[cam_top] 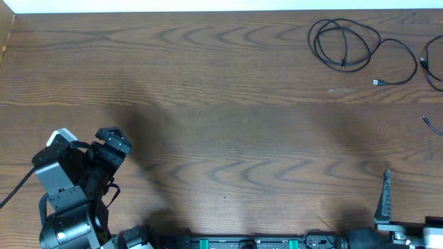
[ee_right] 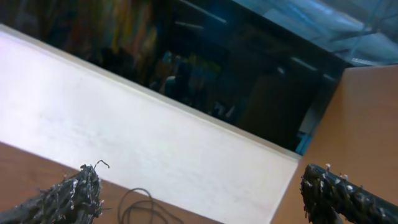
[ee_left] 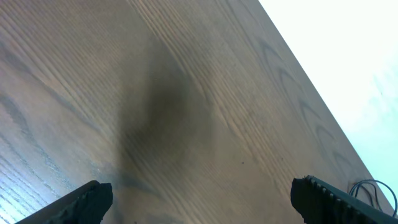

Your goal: Untangle cables

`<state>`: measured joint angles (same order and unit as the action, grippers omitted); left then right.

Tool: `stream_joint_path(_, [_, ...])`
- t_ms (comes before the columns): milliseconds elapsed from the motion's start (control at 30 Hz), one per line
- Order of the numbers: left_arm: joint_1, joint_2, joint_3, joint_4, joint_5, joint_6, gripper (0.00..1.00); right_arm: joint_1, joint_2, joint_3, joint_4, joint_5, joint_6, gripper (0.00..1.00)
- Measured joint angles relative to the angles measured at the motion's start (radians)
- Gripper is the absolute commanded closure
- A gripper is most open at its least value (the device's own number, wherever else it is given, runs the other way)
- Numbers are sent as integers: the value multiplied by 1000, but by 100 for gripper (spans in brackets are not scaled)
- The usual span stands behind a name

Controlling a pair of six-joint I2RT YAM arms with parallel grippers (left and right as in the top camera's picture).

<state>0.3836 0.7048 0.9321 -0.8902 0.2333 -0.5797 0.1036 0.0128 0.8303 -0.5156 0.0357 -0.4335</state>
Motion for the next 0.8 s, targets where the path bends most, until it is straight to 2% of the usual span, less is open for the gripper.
stream_joint_path(167, [0, 0, 0, 0, 0, 0, 4, 0, 0, -12, 2, -33, 9, 1])
stream_joint_path(333, [0, 0, 0, 0, 0, 0, 4, 0, 0, -81, 49, -48, 85, 1])
stream_joint_path(633, [0, 0, 0, 0, 0, 0, 4, 0, 1, -381, 384, -55, 216, 1])
stream_joint_path(800, [0, 0, 0, 0, 0, 0, 4, -8, 0, -546, 462, -42, 242, 1])
